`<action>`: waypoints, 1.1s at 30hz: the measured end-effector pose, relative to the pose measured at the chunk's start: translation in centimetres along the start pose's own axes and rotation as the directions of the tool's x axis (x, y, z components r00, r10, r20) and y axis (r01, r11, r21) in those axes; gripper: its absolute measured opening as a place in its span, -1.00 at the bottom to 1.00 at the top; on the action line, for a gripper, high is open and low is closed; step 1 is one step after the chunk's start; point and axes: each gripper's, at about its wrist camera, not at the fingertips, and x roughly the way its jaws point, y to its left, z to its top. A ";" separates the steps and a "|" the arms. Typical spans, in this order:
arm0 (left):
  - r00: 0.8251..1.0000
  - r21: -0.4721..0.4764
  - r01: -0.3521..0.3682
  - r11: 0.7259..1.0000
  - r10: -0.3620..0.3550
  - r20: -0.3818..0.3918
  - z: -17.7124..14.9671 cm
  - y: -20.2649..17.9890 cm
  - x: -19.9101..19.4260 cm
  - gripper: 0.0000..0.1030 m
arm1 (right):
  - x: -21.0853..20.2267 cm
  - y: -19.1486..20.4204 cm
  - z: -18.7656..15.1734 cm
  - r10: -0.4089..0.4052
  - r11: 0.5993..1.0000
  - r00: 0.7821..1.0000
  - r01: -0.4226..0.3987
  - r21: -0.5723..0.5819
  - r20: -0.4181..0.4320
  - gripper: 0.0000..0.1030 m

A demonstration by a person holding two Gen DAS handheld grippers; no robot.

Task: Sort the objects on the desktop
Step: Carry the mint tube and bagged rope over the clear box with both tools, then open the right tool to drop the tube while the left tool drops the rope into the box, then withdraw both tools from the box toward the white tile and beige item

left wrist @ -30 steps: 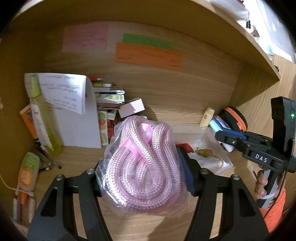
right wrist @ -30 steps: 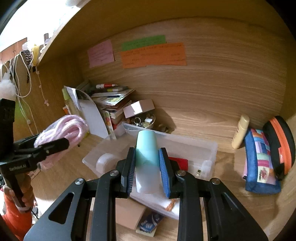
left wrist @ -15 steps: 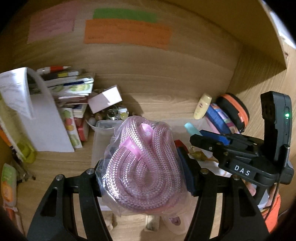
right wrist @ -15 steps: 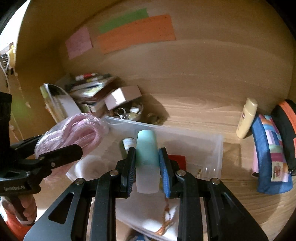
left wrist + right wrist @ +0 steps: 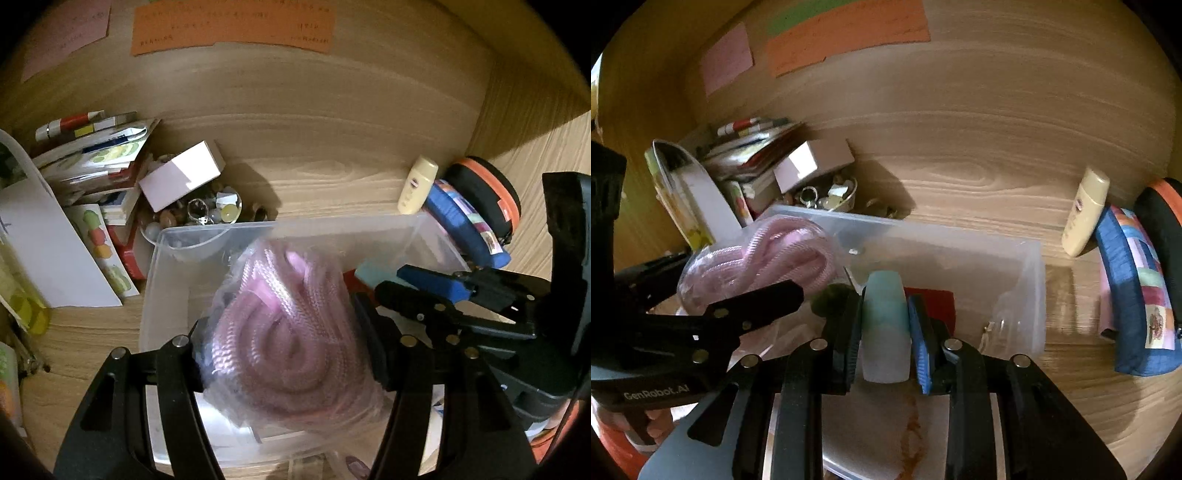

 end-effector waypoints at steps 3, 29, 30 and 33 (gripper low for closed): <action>1.000 0.004 -0.005 1.000 0.005 0.019 0.1 0.1 -0.6 0.22 | 0.3 0.3 -0.2 -0.035 0.999 0.999 0.035 -0.018 -0.007 -0.55; 0.995 0.031 -0.068 0.997 0.066 0.076 -1.0 2.1 -7.9 0.75 | -7.0 1.9 1.3 -0.154 0.987 0.971 0.161 -0.022 0.183 0.58; 0.995 0.025 -0.069 0.997 0.067 0.078 -1.2 2.3 -8.2 0.82 | -7.3 2.1 1.2 -0.158 0.986 0.970 0.164 -0.017 0.185 0.63; 0.994 0.017 -0.078 0.997 0.077 0.077 -2.2 3.0 -8.9 0.83 | -8.1 2.7 0.6 -0.166 0.985 0.969 0.170 -0.007 0.183 0.63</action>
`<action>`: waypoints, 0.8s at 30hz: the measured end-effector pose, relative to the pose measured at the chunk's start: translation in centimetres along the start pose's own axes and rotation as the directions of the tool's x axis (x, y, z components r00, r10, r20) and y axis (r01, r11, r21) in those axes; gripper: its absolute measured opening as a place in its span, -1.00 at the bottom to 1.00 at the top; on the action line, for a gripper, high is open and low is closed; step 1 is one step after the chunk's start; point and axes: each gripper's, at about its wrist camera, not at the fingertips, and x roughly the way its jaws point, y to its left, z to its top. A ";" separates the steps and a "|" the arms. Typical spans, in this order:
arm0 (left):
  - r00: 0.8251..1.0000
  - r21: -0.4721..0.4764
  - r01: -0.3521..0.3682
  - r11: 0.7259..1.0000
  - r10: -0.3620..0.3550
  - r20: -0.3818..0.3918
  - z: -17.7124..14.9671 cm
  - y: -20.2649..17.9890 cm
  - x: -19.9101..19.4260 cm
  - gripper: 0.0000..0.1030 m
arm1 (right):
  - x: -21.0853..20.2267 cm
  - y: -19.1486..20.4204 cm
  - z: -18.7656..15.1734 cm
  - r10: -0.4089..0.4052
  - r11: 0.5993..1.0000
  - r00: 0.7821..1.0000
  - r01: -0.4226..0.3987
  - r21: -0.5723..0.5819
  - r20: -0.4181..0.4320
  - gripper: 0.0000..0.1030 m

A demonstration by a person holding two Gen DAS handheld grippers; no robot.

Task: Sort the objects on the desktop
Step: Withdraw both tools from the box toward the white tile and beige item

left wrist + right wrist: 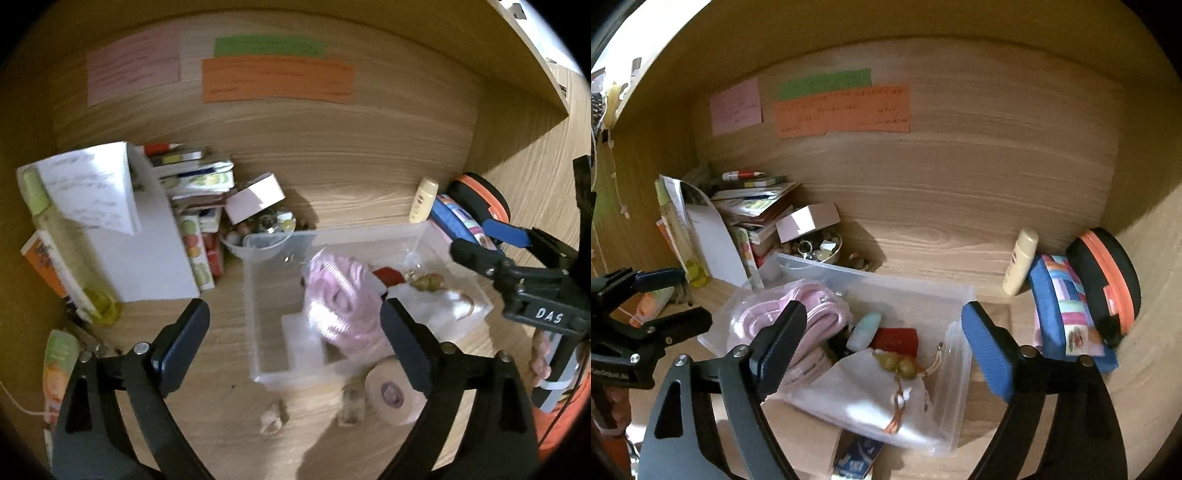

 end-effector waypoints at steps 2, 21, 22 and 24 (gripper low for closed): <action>1.000 -0.001 -0.006 1.000 0.006 -0.006 -0.6 0.4 -0.4 0.85 | -0.6 0.4 -0.4 -0.015 1.000 1.000 0.015 -0.004 0.001 0.64; 0.975 0.000 -0.045 0.999 0.044 -0.218 -8.7 4.3 3.1 0.88 | -1.0 1.7 -9.8 -0.055 0.996 0.975 0.038 -0.080 -0.214 0.67; 0.975 0.009 -0.047 0.999 0.048 -0.216 -8.9 4.1 3.2 0.88 | -0.6 1.7 -10.2 -0.047 0.997 0.971 0.030 -0.078 -0.236 0.67; 0.975 0.025 -0.053 0.998 0.057 -0.214 -9.3 4.0 3.3 0.87 | 0.2 1.8 -11.0 -0.045 0.996 0.962 0.022 -0.088 -0.269 0.67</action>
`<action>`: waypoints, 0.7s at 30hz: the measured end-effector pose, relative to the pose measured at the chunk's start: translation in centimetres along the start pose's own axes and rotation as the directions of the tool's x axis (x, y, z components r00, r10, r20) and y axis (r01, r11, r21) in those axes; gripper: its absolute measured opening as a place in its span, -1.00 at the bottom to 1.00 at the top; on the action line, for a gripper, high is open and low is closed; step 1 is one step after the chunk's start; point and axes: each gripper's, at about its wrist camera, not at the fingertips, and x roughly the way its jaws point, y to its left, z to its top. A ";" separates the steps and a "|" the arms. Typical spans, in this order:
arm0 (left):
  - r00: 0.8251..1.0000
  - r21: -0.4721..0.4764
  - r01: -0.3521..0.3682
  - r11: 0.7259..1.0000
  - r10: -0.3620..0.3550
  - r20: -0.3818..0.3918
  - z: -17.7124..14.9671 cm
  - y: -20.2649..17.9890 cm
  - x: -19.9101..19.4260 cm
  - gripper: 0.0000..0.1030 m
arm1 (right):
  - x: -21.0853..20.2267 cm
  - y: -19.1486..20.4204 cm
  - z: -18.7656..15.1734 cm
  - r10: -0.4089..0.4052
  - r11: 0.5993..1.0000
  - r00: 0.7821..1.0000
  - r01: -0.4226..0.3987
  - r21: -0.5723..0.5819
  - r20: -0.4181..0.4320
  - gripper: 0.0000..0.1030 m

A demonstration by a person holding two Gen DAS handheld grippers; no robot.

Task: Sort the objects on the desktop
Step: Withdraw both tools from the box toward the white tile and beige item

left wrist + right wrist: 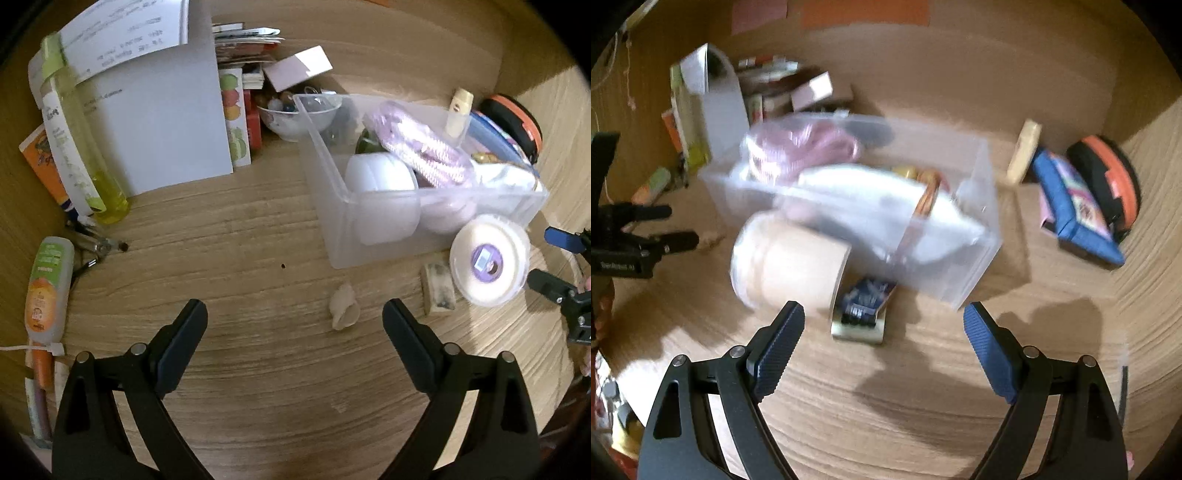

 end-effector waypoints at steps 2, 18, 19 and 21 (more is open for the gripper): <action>1.000 0.017 -0.011 1.000 0.011 0.008 -0.2 -0.3 -0.1 0.79 | 0.8 0.2 -0.4 0.002 1.000 1.000 -0.003 -0.018 -0.029 0.67; 0.999 0.086 0.042 0.995 -0.039 -0.034 -0.2 -1.7 1.5 -0.07 | 2.7 0.1 -0.8 0.055 0.998 0.995 -0.056 -0.004 -0.080 0.39; 0.999 0.088 0.041 0.995 -0.038 -0.031 -0.2 -1.8 1.6 -0.07 | 2.8 0.1 -0.8 0.064 0.998 0.994 -0.064 0.000 -0.085 0.36; 1.000 0.085 0.013 0.996 -0.012 -0.018 -0.2 -1.8 1.6 -0.14 | 2.9 0.1 -0.9 0.074 0.997 0.993 -0.074 0.003 -0.089 0.27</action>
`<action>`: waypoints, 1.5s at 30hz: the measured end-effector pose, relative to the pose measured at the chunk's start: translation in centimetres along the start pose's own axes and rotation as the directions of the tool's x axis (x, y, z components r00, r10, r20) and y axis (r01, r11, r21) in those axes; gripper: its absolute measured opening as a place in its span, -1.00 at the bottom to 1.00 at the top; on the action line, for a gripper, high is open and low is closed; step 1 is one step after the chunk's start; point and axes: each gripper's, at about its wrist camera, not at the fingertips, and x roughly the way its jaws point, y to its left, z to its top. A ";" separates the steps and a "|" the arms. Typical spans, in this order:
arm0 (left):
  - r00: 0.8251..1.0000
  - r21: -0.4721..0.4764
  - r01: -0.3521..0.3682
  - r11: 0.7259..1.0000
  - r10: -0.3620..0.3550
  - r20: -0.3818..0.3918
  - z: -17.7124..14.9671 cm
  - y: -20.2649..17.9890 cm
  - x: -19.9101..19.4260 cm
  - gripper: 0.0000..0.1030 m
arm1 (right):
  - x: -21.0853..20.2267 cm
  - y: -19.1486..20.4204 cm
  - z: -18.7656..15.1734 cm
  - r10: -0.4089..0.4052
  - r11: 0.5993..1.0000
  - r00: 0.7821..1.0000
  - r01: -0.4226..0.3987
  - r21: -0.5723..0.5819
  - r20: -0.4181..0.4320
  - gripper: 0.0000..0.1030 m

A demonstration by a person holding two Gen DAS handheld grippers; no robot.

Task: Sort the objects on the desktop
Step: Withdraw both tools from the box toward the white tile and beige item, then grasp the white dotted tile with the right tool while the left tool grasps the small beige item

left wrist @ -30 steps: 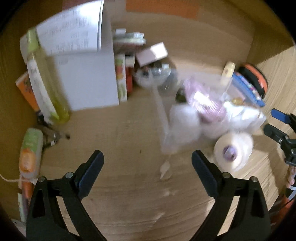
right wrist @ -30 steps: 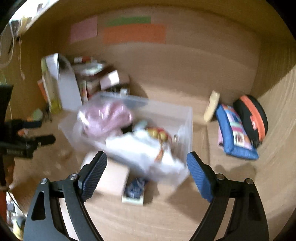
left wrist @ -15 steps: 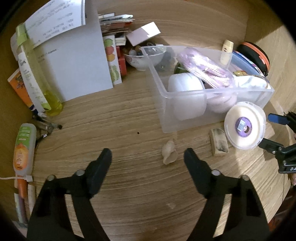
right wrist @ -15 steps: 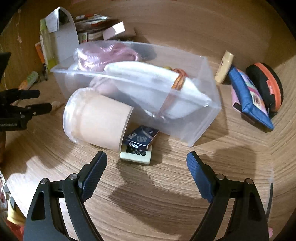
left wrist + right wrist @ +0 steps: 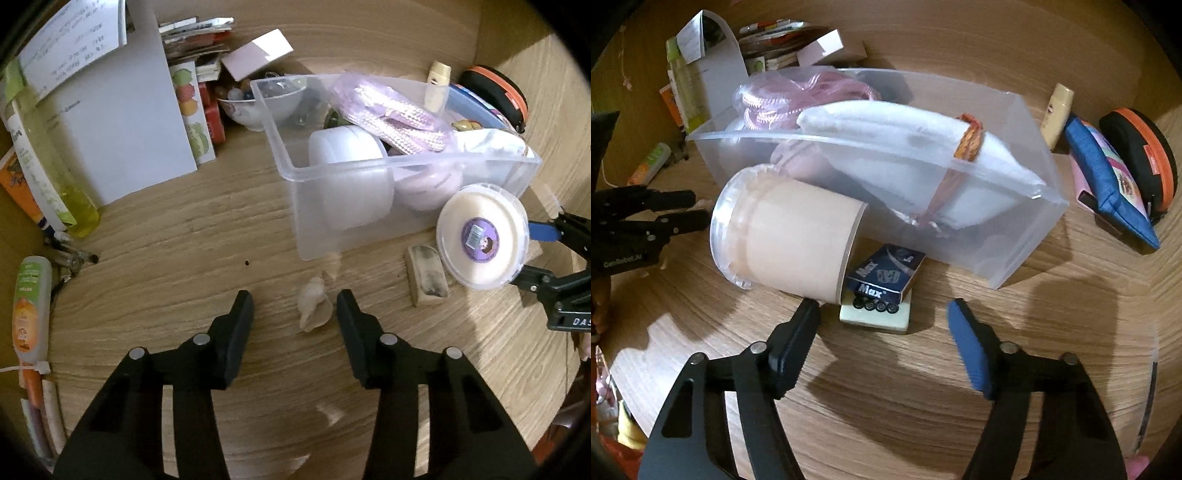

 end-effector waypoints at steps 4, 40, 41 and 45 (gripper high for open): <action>1.000 -0.002 -0.005 1.000 0.005 0.010 0.0 0.1 0.1 -0.22 | -0.1 0.3 0.0 0.011 1.000 1.000 -0.011 -0.012 0.003 0.16; 0.991 -0.015 0.062 0.998 -0.060 0.123 -0.6 -1.9 -4.3 -0.67 | -6.8 -4.0 -0.9 0.052 0.993 0.982 -0.070 0.093 0.181 -0.38; 0.989 -0.021 0.058 0.998 -0.055 0.134 -0.4 -1.8 -4.7 -0.67 | -7.0 -4.0 -0.7 0.056 0.993 0.981 -0.073 0.087 0.186 -0.38; 0.983 -0.045 0.069 0.997 -0.060 0.174 0.4 -1.5 -6.1 -0.67 | -7.8 -3.6 0.0 0.073 0.994 0.974 -0.090 0.069 0.216 -0.38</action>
